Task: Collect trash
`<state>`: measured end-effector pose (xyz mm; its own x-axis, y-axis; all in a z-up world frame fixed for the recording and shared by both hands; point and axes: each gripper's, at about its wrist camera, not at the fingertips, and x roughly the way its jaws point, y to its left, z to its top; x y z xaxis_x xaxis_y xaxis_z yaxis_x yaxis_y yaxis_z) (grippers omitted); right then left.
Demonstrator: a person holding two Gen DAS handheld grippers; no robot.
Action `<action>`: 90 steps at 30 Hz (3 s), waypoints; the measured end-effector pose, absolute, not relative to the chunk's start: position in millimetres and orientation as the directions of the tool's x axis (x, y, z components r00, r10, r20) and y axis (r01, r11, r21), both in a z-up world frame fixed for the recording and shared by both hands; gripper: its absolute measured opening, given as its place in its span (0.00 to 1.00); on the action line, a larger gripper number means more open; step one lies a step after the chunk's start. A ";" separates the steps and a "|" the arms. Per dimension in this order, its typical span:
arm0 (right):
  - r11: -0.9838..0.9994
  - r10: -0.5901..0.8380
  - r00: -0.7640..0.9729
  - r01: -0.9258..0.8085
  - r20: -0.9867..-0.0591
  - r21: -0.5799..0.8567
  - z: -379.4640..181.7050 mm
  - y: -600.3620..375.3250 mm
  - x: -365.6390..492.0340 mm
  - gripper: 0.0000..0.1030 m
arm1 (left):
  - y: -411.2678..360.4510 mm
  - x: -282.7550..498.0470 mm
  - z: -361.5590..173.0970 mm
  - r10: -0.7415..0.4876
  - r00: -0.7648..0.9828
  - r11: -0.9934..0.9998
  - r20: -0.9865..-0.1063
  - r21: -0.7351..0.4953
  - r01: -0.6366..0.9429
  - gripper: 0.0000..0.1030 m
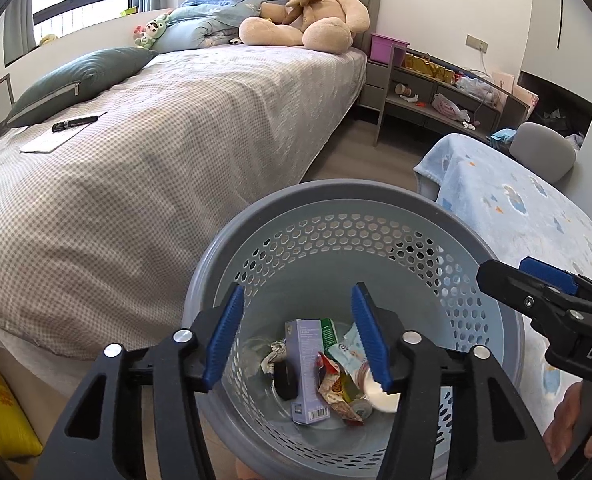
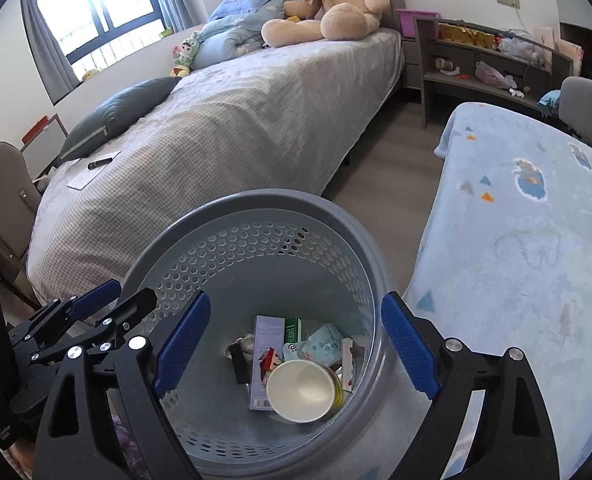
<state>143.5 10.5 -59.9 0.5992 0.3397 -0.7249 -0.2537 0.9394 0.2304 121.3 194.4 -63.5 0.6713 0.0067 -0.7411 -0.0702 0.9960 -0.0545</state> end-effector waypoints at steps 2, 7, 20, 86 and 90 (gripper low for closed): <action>0.942 0.333 0.604 -0.254 -0.724 0.221 -59.0 11.5 141.0 0.83 | 195.5 119.7 -63.3 0.009 0.673 0.996 -0.740 -0.056 -0.075 0.55; 0.947 0.315 0.613 -0.252 -0.724 0.198 -58.1 14.1 136.6 0.84 | 199.1 116.4 -63.0 0.019 0.676 0.994 -0.737 -0.057 -0.090 0.59; 0.957 0.273 0.626 -0.251 -0.730 0.143 -60.1 22.3 129.3 0.87 | 204.9 112.5 -59.8 0.032 0.685 0.992 -0.728 -0.061 -0.111 0.70; 0.963 0.245 0.632 -0.243 -0.735 0.113 -59.0 26.1 124.0 0.92 | 206.0 112.2 -61.1 0.052 0.676 0.991 -0.735 -0.045 -0.126 0.78; 0.963 0.245 0.632 -0.244 -0.736 0.112 -59.0 26.1 124.0 0.92 | 205.7 112.1 -60.6 0.052 0.676 0.991 -0.735 -0.045 -0.125 0.78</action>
<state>124.0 26.1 -59.0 0.6316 0.2449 -0.7355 -0.2436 0.9634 0.1116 112.1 205.7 -60.6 0.6763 0.0524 -0.7348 -0.1254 0.9911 -0.0448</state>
